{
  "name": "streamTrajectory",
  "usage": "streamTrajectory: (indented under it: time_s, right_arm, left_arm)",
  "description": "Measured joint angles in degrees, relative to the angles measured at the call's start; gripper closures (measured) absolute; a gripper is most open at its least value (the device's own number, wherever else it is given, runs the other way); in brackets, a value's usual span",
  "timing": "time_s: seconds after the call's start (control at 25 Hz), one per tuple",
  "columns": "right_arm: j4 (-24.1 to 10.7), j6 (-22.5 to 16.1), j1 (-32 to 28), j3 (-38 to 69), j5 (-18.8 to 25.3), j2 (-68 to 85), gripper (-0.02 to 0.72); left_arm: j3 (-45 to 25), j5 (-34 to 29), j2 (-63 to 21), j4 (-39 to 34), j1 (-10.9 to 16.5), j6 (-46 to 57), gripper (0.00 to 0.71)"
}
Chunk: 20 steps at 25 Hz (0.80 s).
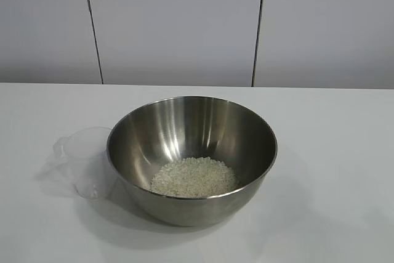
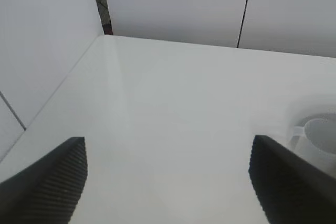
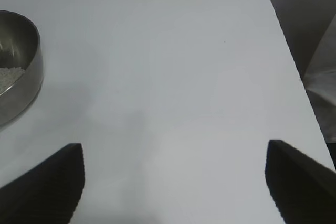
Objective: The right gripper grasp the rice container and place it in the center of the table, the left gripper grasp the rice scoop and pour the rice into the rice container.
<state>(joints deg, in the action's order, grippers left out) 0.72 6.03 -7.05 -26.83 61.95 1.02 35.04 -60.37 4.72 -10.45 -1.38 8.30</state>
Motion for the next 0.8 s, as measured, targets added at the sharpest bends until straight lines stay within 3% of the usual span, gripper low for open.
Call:
streamTrajectory:
  time_s: [0.2, 0.8]
  right_arm:
    - [0.00, 0.00, 0.00, 0.00, 0.00, 0.00, 0.064]
    - [0.05, 0.00, 0.00, 0.00, 0.00, 0.00, 0.064]
  left_arm:
    - [-5.53, -1.22, -1.10, 0.00, 0.00, 1.46, 0.108]
    - [-7.18, -3.92, -1.76, 0.01, 0.00, 1.53, 0.116]
